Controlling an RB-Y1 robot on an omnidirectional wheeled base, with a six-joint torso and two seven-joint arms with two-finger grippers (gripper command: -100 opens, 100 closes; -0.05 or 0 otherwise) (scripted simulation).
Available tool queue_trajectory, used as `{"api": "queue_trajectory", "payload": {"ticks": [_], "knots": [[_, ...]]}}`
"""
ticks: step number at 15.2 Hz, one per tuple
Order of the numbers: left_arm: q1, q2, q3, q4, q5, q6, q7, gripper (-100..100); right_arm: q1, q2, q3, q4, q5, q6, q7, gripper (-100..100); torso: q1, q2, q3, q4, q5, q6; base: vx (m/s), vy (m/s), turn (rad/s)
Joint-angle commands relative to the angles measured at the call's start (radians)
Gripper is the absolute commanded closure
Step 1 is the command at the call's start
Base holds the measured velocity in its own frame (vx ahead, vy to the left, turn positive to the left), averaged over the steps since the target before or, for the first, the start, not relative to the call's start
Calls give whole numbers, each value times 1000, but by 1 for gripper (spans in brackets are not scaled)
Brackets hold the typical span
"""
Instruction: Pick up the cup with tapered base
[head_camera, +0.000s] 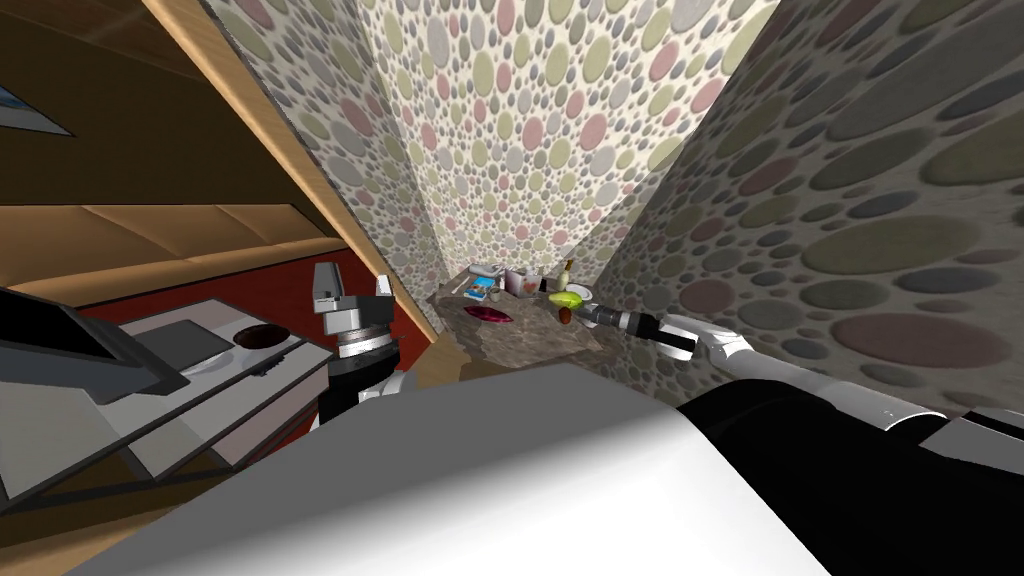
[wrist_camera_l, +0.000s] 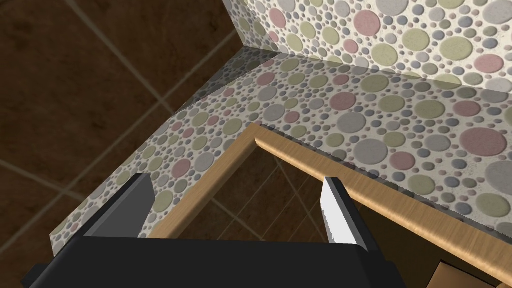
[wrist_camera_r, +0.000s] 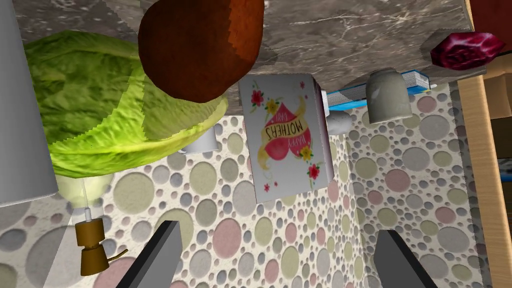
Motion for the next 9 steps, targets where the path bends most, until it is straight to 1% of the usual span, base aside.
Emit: {"api": "queue_trajectory", "payload": {"ticks": [1, 2, 3, 4, 5, 6, 7, 8, 9], "knots": [[0, 0, 0, 0, 0, 0, 0, 0, 4, -50, 7, 28, 15, -6, 5, -100, 0, 0, 0, 0, 0, 0, 2, 8, 84], [0, 0, 0, 0, 0, 0, 0, 0, 12, -75, 18, 60, 36, -11, 9, -100, 0, 0, 0, 0, 0, 0, 3, 8, 133], [0, 0, 0, 0, 0, 0, 0, 0, 12, -98, 18, 60, 36, -11, 9, -100, 0, 0, 0, 0, 0, 0, 4, 6, 103], [0, 0, 0, 0, 0, 0, 0, 0, 12, -106, 18, 60, 36, -11, 9, -100, 0, 0, 0, 0, 0, 0, 3, 2, 15], [0, 0, 0, 0, 0, 0, 0, 0, 21, -138, 29, 90, 58, -17, 13, -100, 0, 0, 0, 0, 0, 0, 4, 6, 68], [0, 0, 0, 0, 0, 0, 0, 0, 21, -157, 29, 90, 58, -17, 13, -100, 0, 0, 0, 0, 0, 0, 4, 5, 91], [0, 0, 0, 0, 0, 0, 0, 0, 32, -184, 42, 119, 79, -22, 17, -100, 0, 0, 0, 0, 0, 0, 4, 8, 116], [0, 0, 0, 0, 0, 0, 0, 0, 32, -205, 42, 119, 79, -22, 17, -100, 0, 0, 0, 0, 0, 0, 5, 8, 95], [0, 0, 0, 0, 0, 0, 0, 0, 32, -206, 42, 119, 79, -22, 17, -100, 0, 0, 0, 0, 0, 0, 4, 3, 29]]}}
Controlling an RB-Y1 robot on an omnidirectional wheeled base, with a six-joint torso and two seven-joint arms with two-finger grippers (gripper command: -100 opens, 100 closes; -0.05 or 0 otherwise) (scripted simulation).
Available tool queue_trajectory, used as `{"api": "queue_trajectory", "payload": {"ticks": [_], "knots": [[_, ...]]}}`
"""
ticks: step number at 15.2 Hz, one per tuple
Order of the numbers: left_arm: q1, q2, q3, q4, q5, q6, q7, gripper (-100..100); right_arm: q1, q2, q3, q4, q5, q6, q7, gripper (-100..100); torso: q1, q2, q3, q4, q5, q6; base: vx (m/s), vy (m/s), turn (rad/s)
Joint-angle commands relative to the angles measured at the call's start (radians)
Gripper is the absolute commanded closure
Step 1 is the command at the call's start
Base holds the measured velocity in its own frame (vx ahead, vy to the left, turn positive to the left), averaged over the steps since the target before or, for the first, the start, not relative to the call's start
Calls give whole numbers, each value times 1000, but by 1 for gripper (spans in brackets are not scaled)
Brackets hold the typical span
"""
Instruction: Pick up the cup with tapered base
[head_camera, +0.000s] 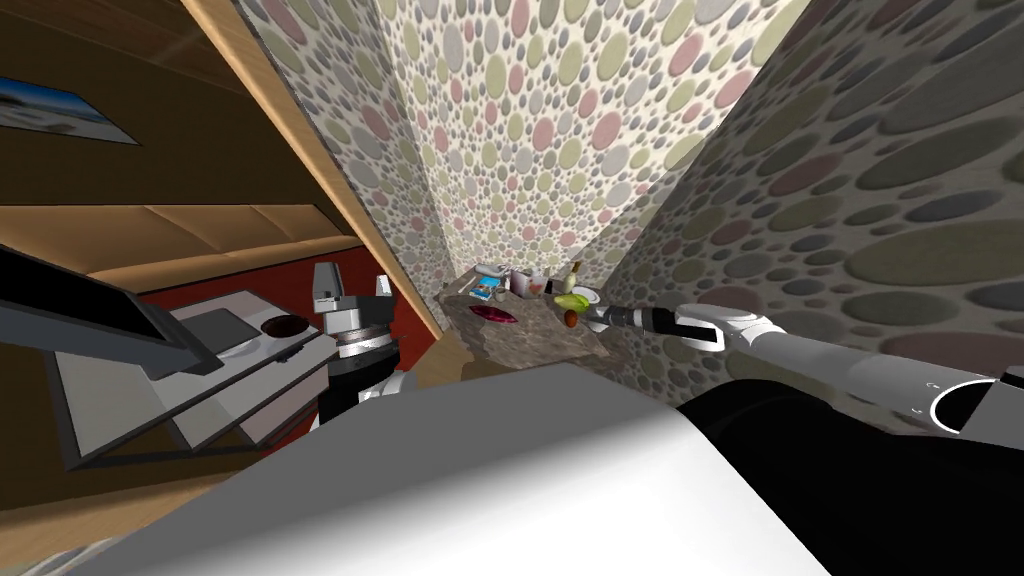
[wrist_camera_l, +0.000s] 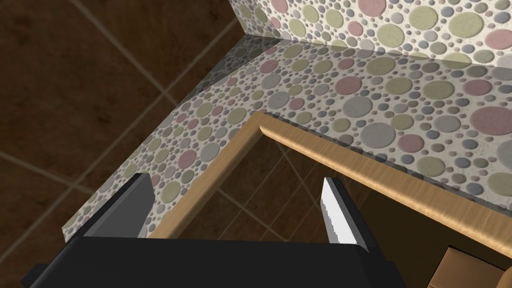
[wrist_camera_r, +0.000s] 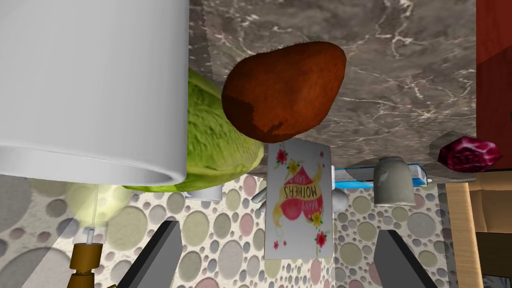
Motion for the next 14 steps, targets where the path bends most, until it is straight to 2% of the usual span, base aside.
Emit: {"api": "queue_trajectory", "payload": {"ticks": [1, 6, 9, 11, 13, 14], "knots": [[0, 0, 0, 0, 0, 0, 0, 0, 15, -50, 16, 31, 25, -6, 6, -100, 0, 0, 0, 0, 0, 0, 5, 10, 96], [0, 0, 0, 0, 0, 0, 0, 0, 41, -138, 50, 78, 67, -18, 12, -100, 1, 0, 0, 0, 0, 0, 10, 15, 98], [0, 0, 0, 0, 0, 0, 0, 0, 71, -205, 87, 117, 107, -30, 18, -100, 2, -1, -1, 0, 0, 0, 20, 28, 121], [0, 0, 0, 0, 0, 0, 0, 0, 71, -205, 87, 117, 107, -30, 18, -100, 2, -1, -1, 0, 0, 0, 19, 24, 51], [0, 0, 0, 0, 0, 0, 0, 0, 102, -259, 126, 147, 144, -42, 23, -100, 2, -1, -1, 0, 0, 0, 24, 29, 136], [0, 0, 0, 0, 0, 0, 0, 0, 102, -259, 126, 147, 144, -42, 23, -100, 2, -2, -1, 0, 0, -1, 34, 33, 117]]}}
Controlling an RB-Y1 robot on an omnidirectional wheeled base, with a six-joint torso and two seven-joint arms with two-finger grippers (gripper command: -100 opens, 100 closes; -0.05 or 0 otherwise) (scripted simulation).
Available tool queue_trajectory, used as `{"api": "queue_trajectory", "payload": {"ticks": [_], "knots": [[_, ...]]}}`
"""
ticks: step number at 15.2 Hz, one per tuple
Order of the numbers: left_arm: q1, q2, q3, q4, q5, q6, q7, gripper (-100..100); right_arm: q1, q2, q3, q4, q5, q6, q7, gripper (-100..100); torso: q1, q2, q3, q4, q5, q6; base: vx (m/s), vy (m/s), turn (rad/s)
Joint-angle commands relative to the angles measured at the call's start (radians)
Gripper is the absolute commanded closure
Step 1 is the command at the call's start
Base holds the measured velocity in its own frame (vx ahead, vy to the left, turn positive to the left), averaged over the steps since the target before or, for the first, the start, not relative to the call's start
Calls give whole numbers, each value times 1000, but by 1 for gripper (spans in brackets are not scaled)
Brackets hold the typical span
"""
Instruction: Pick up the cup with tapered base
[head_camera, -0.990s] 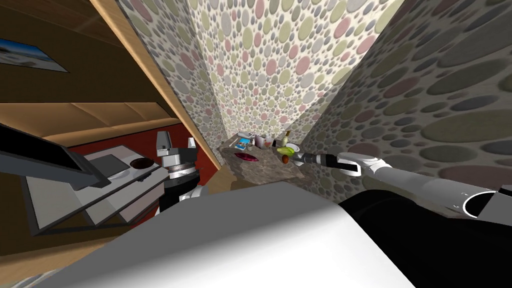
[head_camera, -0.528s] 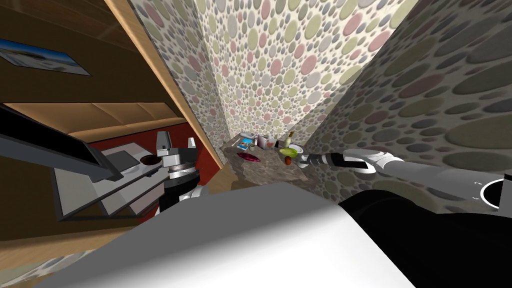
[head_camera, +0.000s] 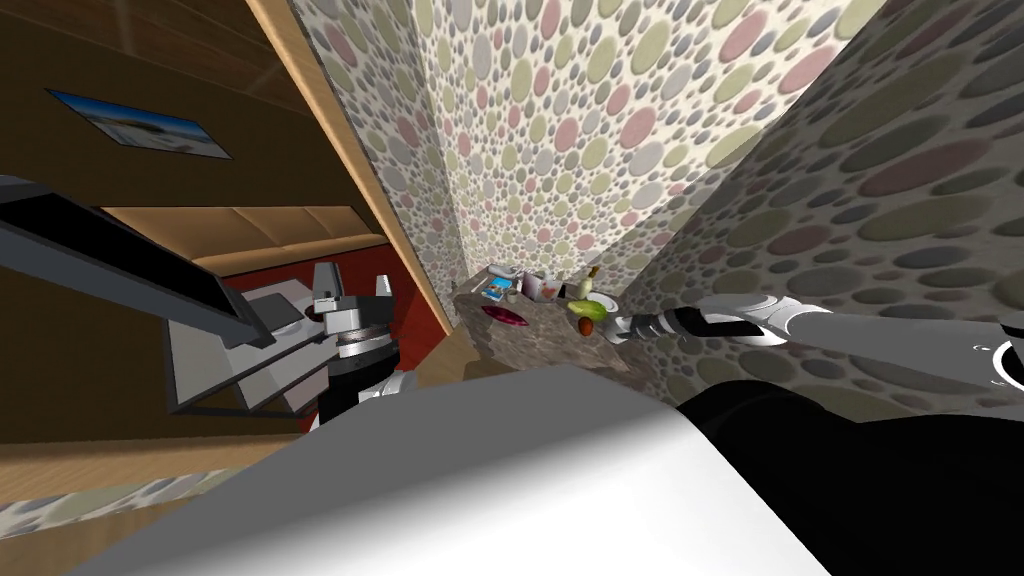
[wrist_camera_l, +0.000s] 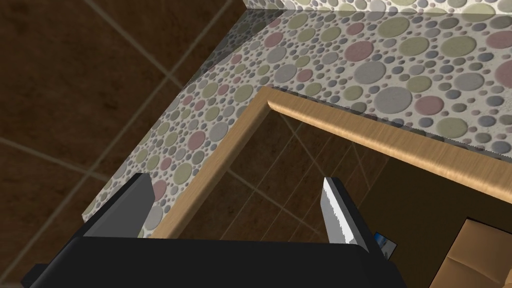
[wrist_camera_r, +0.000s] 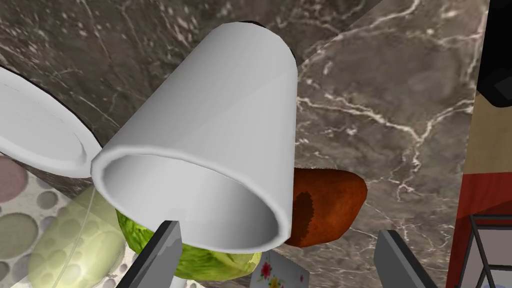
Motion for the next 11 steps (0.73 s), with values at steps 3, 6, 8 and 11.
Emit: {"api": "queue_trajectory", "payload": {"ticks": [3, 6, 8, 11], "knots": [[0, 0, 0, 0, 0, 0, 0, 0, 56, -78, 57, 28, 49, -10, 3, -100, 1, 0, 0, 0, 0, 0, 39, 46, 134], [0, 0, 0, 0, 0, 0, 0, 0, 83, -110, 92, 45, 79, -19, 6, -100, 2, -2, -1, 0, 0, 0, 49, 52, 113], [0, 0, 0, 0, 0, 0, 0, 0, 88, -115, 98, 48, 84, -20, 6, -100, 1, -1, 0, 0, 0, 0, 35, 32, 71], [0, 0, 0, 0, 0, 0, 0, 0, 93, -85, 97, 21, 89, 18, 19, -100, -2, 0, 0, 0, -1, 1, 38, -6, -10]]}}
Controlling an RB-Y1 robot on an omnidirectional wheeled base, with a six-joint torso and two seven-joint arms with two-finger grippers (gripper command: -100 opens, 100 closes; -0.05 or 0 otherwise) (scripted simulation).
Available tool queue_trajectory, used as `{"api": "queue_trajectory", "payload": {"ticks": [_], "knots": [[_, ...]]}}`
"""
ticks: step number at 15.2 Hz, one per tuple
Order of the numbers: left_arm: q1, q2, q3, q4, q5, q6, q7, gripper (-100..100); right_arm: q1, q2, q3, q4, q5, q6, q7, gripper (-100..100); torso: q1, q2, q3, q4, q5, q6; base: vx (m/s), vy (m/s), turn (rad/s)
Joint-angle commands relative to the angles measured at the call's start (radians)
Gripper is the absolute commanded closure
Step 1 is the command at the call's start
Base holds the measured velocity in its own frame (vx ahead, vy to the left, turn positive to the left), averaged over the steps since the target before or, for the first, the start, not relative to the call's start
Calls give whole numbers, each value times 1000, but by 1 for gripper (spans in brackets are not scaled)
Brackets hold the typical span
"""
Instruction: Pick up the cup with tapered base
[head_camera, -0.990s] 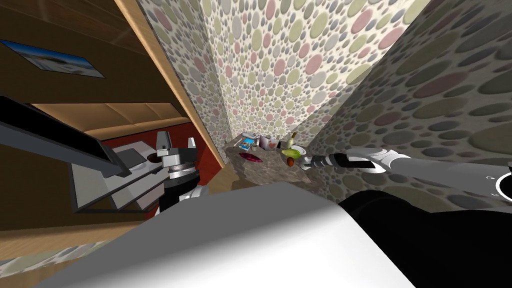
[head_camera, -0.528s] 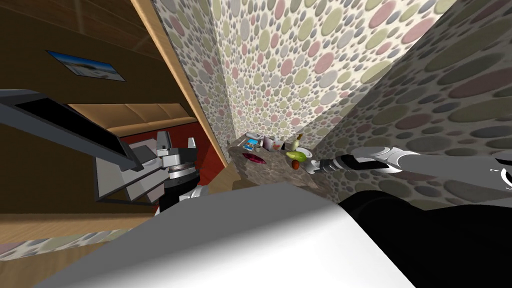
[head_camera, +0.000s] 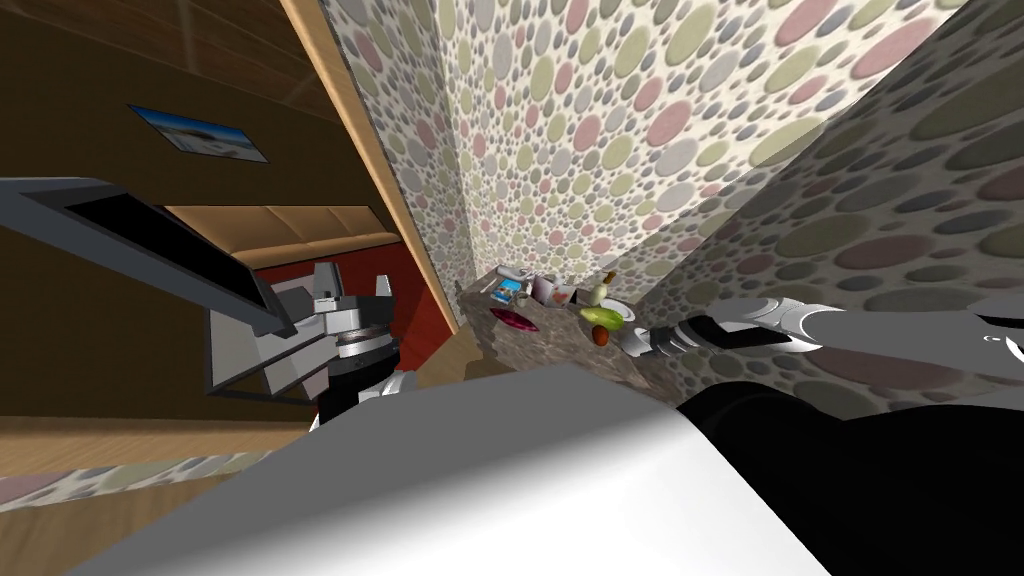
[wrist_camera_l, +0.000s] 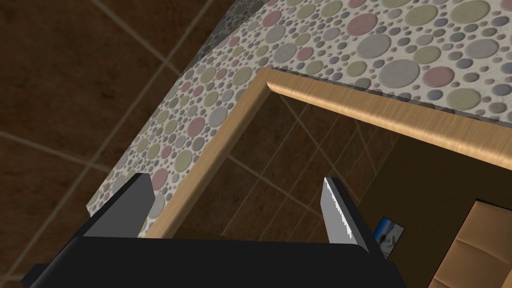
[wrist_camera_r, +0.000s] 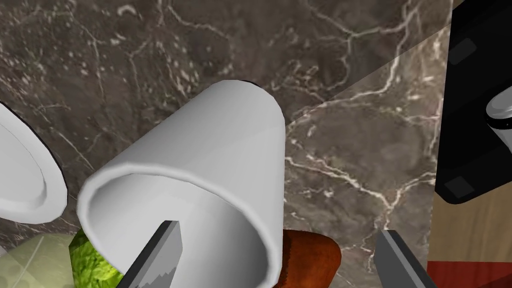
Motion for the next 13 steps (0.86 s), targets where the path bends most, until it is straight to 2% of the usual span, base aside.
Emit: {"api": "queue_trajectory", "payload": {"ticks": [1, 2, 3, 4, 8, 9, 12, 13], "knots": [[0, 0, 0, 0, 0, 0, 0, 0, 10, 15, 10, -13, -7, 29, 23, -100, 0, 0, 0, 0, 0, 0, 73, -21, -20], [0, 0, 0, 0, 0, 0, 0, 0, 14, 30, 14, -26, -1, 49, 30, -100, -1, -1, -1, 0, 0, 0, 85, -23, -25], [0, 0, 0, 0, 0, 0, 0, 0, 4, 19, 9, -17, 5, 29, 14, -100, -1, -2, -1, 0, -1, 0, 52, -13, -13], [0, 0, 0, 0, 0, 0, 0, 0, 1, 24, 10, -18, 13, 33, 12, 100, -1, -1, -1, 0, 0, 0, 18, -4, 1], [0, 0, 0, 0, 0, 0, 0, 0, 2, 25, 10, -18, 12, 33, 11, 100, 0, 2, 1, 0, 0, -1, 2, 0, 0], [0, 0, 0, 0, 0, 0, 0, 0, 4, -5, 4, 5, -15, 2, 13, 100, 0, 2, 1, 0, 0, -1, -52, 15, 31], [0, 0, 0, 0, 0, 0, 0, 0, 2, -10, 2, 9, -17, -5, 10, 100, 2, 7, 4, 1, 1, -2, -64, 17, 27], [0, 0, 0, 0, 0, 0, 0, 0, -7, 0, 3, 11, 0, -8, 2, 100, 2, 7, 4, 1, 1, -1, -21, 3, -5]]}}
